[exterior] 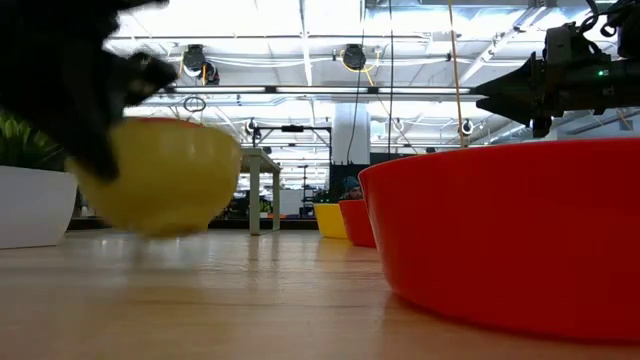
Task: Pick & Place Mini bowls
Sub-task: Stack the white patterned bowl on the white patterned bowls on the shelf
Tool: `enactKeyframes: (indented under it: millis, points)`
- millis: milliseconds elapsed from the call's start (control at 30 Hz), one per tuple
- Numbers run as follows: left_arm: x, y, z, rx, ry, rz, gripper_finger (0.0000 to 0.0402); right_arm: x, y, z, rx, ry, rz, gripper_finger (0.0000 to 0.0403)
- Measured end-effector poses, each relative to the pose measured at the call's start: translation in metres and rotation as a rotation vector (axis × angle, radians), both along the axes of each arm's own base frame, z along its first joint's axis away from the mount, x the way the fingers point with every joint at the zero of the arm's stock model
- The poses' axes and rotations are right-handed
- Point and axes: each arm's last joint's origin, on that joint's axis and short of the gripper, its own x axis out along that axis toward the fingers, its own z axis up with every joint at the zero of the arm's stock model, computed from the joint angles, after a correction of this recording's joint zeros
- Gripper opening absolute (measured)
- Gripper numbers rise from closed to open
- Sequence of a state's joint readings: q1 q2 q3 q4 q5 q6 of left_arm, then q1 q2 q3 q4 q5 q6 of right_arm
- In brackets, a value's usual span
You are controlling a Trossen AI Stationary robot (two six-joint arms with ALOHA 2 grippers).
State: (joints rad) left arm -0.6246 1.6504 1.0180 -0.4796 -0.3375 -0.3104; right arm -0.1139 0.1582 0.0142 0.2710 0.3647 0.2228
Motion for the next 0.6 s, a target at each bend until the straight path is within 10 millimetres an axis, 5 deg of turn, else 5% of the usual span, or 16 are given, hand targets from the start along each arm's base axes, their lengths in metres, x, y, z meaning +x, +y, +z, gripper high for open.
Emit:
enactKeyframes:
  millis: [300, 600]
  points:
    - [-0.010, 0.036, 0.095, 0.172, -0.263, 0.048, 0.0012, 0.000, 0.000, 0.000, 0.000, 0.000, 0.000, 0.0162]
    - [-0.047, 0.127, 0.168, 0.374, -0.408, 0.453, 0.0016, 0.000, 0.000, 0.000, 0.000, 0.000, 0.000, 0.0162]
